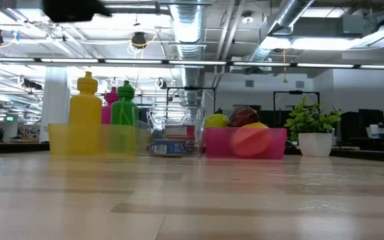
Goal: Pick & Place Food Item
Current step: Put the red apple into the pink bin
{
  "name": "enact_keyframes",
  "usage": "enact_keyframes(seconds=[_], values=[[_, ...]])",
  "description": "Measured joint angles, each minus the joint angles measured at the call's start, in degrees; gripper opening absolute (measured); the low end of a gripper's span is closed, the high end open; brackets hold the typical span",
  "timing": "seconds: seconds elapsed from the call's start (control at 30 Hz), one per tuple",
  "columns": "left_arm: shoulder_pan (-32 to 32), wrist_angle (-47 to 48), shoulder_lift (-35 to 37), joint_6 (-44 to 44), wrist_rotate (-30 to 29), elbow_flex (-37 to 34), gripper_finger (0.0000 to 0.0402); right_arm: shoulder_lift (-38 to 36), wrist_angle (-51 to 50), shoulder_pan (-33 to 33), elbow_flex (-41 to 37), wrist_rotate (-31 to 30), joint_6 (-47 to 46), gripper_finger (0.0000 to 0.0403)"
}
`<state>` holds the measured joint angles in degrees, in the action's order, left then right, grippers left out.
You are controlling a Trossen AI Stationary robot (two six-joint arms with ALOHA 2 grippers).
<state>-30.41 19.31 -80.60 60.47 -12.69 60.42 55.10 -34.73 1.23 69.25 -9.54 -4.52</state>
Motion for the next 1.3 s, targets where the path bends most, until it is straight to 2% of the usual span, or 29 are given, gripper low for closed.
enact_keyframes(seconds=[0.1,0.27,0.6,0.8,0.97,1.3], values=[[-0.63,0.13,-3.34,3.04,4.97,-0.02,0.0379,0.99,-1.46,0.0,0.02,-0.02,-0.02,0.0008],[1.39,1.4,-4.39,3.64,14.48,-0.02,0.0379,3.16,-1.72,0.02,0.0,-1.21,-0.02,0.0008],[1.24,1.84,-4.15,7.53,16.31,-0.04,0.0379,6.13,-2.91,-0.04,0.0,-1.07,-0.11,0.0008],[2.74,-7.75,-4.13,13.44,20.07,-0.04,0.0379,6.06,-3.1,-0.09,0.0,-1.07,-0.48,0.0008],[3.62,-14.88,-4.11,16.33,16.07,-0.04,0.0379,5.95,-4.36,-0.09,0.0,-1.07,0.05,0.0008],[4.49,-25.0,-5.0,16.33,3.4,-0.04,0.0379,5.93,-10.26,-0.09,0.0,-1.05,2.93,0.0008]])
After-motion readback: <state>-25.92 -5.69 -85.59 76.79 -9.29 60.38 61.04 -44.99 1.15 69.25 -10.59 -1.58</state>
